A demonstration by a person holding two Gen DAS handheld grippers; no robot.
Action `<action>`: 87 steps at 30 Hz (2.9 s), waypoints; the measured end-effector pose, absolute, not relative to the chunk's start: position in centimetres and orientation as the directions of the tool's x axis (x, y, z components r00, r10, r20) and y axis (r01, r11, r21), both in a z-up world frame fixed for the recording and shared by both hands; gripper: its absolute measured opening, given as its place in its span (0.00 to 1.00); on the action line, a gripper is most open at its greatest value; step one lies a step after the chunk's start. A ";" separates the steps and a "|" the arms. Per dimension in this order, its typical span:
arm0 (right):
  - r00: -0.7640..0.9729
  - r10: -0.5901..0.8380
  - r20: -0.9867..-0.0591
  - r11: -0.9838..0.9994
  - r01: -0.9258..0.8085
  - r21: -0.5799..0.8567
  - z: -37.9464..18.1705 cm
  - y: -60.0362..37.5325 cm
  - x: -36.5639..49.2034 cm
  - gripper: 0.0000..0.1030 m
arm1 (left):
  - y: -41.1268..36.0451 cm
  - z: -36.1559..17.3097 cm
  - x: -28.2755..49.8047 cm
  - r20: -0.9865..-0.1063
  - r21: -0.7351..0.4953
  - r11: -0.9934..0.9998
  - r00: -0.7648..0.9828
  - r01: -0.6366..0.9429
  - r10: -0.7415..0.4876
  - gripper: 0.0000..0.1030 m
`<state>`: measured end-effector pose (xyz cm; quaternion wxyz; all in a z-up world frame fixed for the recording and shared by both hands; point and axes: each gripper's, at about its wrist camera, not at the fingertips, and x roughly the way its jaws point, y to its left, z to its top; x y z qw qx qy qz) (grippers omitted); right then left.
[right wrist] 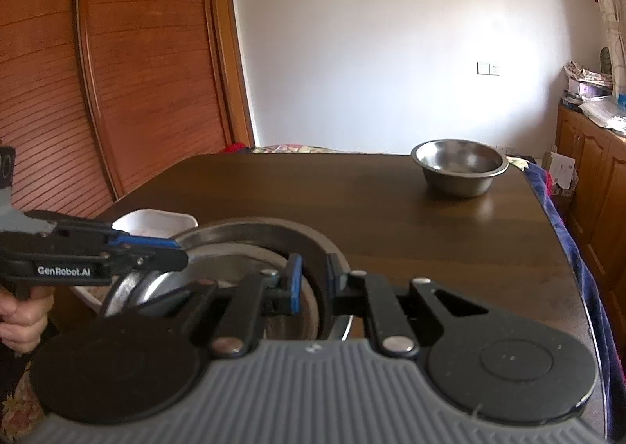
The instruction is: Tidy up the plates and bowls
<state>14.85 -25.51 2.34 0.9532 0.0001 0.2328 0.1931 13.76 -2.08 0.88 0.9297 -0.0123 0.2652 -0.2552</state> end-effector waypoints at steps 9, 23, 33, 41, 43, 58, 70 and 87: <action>0.835 0.364 -0.413 0.927 -0.366 0.077 3.0 -25.9 14.5 0.14 | -2.2 2.0 13.5 -0.463 -0.121 0.875 0.753 0.469 -0.468 0.61; 0.891 0.268 -0.366 0.959 -0.285 0.009 4.7 -29.6 17.5 0.27 | -5.7 5.5 18.1 -0.393 -0.031 0.883 0.806 0.469 -0.442 1.00; 0.918 0.216 -0.334 0.973 -0.230 -0.003 4.1 -32.2 20.5 0.90 | -8.4 6.5 22.3 -0.365 -0.014 0.875 0.812 0.484 -0.455 1.00; 0.919 0.199 -0.342 0.977 -0.214 -0.007 4.0 -33.5 23.6 1.00 | -10.8 7.5 25.4 -0.395 -0.010 0.859 0.787 0.512 -0.474 1.00; 0.917 0.200 -0.345 0.976 -0.218 -0.015 4.2 -33.7 24.2 1.00 | -11.5 7.7 26.2 -0.408 0.006 0.850 0.778 0.526 -0.479 1.00; 0.892 0.213 -0.400 0.972 -0.234 -0.005 4.3 -35.2 30.6 0.91 | -15.8 6.1 32.9 -0.550 0.024 0.828 0.699 0.560 -0.457 0.85; 0.839 0.226 -0.494 0.973 -0.214 0.082 2.3 -36.0 33.9 0.76 | -17.6 3.3 38.0 -0.663 -0.010 0.837 0.623 0.546 -0.415 0.80; 0.793 0.246 -0.558 0.969 -0.223 0.109 1.8 -35.4 34.2 0.31 | -17.6 3.1 38.5 -0.688 -0.105 0.844 0.575 0.526 -0.444 0.52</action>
